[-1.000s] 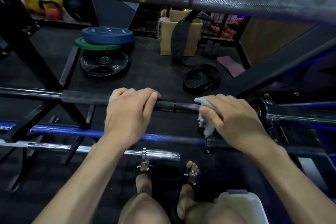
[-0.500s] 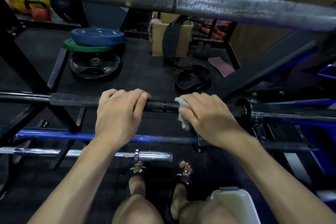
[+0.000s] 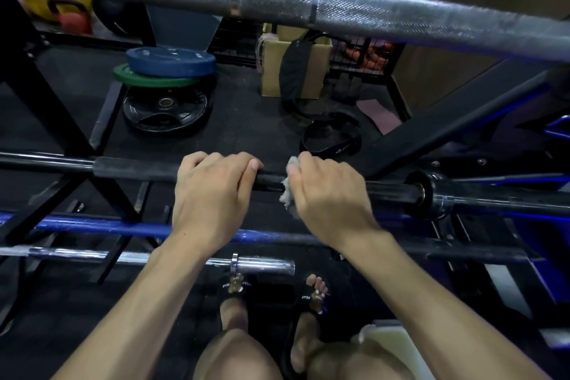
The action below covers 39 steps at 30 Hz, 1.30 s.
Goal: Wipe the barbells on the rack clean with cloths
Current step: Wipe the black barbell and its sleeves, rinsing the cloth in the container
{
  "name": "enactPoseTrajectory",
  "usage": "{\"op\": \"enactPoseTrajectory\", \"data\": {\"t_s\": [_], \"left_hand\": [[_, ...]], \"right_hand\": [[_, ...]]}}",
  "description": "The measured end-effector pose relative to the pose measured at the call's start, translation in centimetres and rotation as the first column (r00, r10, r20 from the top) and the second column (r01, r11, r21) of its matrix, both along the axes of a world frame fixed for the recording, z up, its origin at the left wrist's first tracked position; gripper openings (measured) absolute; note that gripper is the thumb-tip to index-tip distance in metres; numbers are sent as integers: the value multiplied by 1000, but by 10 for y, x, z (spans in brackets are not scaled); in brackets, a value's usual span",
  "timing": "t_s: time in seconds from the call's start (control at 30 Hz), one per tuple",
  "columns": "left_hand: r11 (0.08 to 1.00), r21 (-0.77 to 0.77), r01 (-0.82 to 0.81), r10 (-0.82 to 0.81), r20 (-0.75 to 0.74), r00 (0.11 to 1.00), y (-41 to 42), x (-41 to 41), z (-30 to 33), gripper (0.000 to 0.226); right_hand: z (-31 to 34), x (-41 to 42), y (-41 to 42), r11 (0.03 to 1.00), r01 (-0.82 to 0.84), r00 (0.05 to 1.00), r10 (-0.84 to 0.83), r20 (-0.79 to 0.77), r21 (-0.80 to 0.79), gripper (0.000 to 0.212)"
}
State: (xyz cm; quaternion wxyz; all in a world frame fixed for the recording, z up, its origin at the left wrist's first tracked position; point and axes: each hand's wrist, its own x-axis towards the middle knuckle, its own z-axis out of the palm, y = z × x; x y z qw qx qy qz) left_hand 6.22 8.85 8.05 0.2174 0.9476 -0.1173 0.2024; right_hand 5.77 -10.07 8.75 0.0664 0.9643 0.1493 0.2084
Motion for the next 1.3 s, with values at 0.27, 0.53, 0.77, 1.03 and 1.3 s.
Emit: {"op": "enactPoseTrajectory", "data": {"t_s": [0.27, 0.53, 0.77, 1.03, 1.3], "left_hand": [[1000, -16, 10, -10, 12, 1000, -1, 2, -1, 39], [999, -21, 27, -25, 62, 998, 0, 0, 0, 35], [1000, -3, 23, -23, 34, 999, 0, 2, 1, 38], [999, 13, 33, -34, 59, 998, 3, 2, -3, 34], [999, -13, 40, -38, 72, 997, 0, 2, -4, 32]], "right_hand": [[46, 52, 7, 953, 241, 526, 32, -850, 185, 30], [-19, -8, 10, 998, -11, 997, 6, 74, 58, 41], [36, 37, 23, 947, 266, 770, -97, -631, 178, 29], [-14, -15, 19, 997, 36, 999, -38, 37, 68, 43], [9, 8, 32, 981, 173, 984, -169, -55, 89, 48]]}}
